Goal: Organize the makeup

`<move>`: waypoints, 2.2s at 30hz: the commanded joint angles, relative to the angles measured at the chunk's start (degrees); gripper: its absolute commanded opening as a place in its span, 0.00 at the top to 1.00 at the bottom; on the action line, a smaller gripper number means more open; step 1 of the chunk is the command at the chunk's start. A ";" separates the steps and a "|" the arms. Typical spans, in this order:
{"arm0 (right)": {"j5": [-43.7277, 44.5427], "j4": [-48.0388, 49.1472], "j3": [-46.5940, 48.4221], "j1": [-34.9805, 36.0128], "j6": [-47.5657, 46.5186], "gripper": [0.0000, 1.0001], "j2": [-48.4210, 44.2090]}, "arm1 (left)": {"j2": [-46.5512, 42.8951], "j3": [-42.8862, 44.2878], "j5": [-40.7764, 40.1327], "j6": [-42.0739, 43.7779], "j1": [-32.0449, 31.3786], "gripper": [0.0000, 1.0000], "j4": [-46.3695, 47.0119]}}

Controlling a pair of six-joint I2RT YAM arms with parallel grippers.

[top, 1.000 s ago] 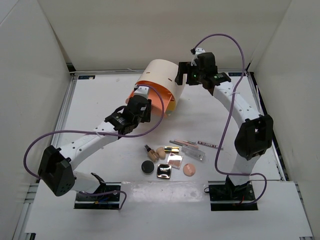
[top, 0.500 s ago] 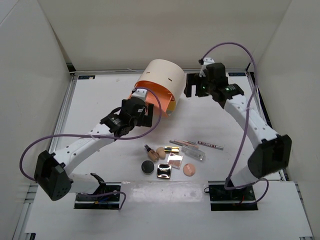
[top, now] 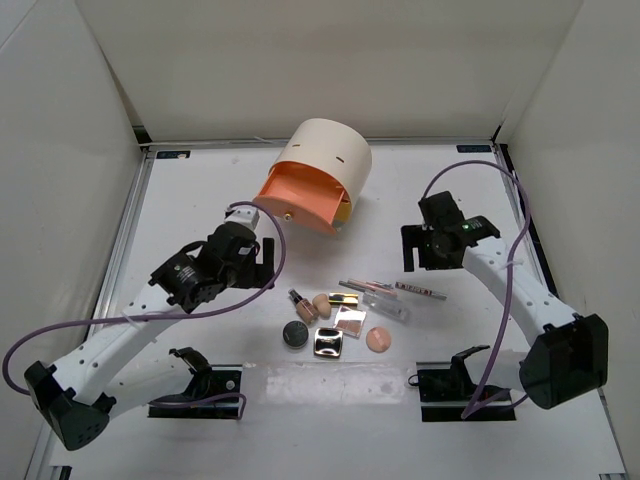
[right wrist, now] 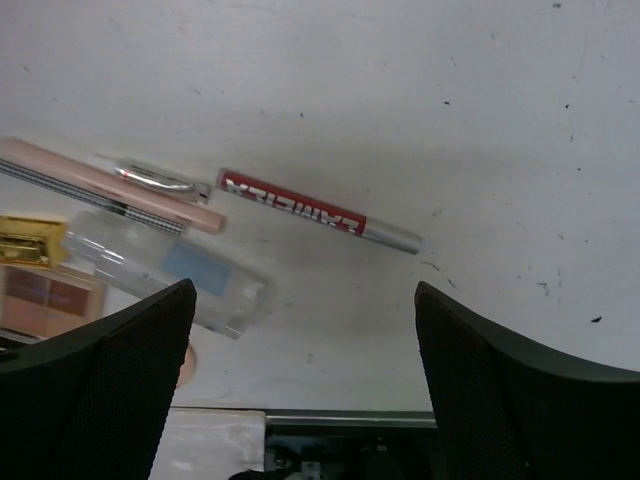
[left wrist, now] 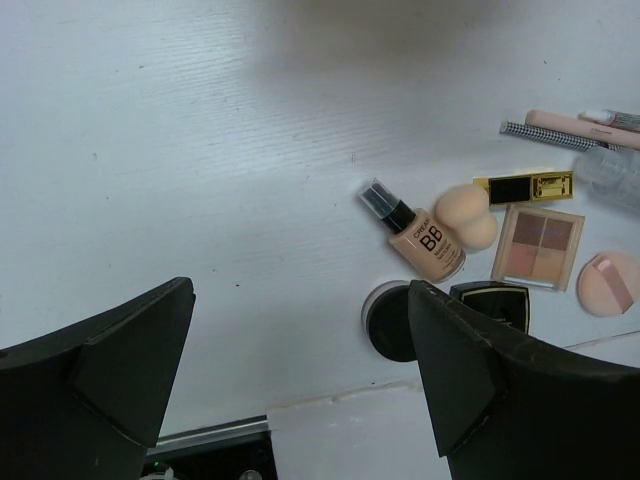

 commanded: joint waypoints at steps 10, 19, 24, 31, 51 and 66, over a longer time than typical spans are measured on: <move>-4.15 3.14 -4.60 2.20 -33.51 0.14 2.04 | -4.56 -0.54 2.89 0.34 -0.19 0.02 0.86; -9.43 8.77 -9.26 0.44 -41.01 0.35 2.90 | -1.04 3.43 0.96 5.61 -0.36 0.02 1.73; -8.21 9.47 -9.18 0.17 -40.67 0.27 7.83 | 0.72 5.18 -1.50 5.88 -0.36 0.02 0.69; -8.74 15.19 -10.49 -0.97 -40.84 0.43 13.63 | 0.73 9.40 -6.51 5.53 -0.19 0.02 -3.17; -7.68 16.15 -9.27 -3.07 -39.17 1.00 21.90 | -4.20 16.09 -20.66 1.93 0.52 0.02 -5.83; -16.21 34.78 19.11 5.00 -38.66 1.00 4.49 | -2.79 9.24 -14.17 -1.76 0.69 0.02 -0.73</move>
